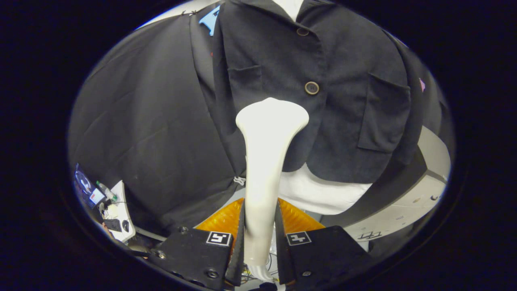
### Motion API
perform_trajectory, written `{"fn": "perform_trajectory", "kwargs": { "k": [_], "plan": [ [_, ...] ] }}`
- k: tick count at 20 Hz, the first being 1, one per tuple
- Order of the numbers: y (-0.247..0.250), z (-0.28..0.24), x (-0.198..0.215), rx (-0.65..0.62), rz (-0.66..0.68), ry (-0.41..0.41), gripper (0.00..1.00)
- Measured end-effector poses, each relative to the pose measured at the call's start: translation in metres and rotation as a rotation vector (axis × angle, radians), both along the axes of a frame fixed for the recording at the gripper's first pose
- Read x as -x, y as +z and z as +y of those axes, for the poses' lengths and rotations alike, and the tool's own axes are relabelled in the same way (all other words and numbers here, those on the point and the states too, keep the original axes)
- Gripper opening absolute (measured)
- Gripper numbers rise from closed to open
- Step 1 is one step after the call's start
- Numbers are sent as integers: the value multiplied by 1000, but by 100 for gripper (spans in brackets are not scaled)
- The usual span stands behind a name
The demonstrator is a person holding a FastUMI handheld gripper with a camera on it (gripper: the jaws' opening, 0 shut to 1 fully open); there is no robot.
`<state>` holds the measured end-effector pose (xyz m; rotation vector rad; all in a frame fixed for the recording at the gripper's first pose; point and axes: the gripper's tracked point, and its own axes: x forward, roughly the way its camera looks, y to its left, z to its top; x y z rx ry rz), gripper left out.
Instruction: Iron the clothes twice with a garment steamer, once on the left side and once on the right side.
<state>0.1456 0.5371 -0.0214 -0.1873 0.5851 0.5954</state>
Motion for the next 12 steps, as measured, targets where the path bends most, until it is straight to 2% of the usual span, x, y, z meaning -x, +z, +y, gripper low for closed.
{"fn": "perform_trajectory", "kwargs": {
  "k": [6, 12],
  "plan": [
    [52, -60, 5, -88, -58, -57, 36],
    [105, -151, -4, -175, -138, -150, 36]
  ]
}}
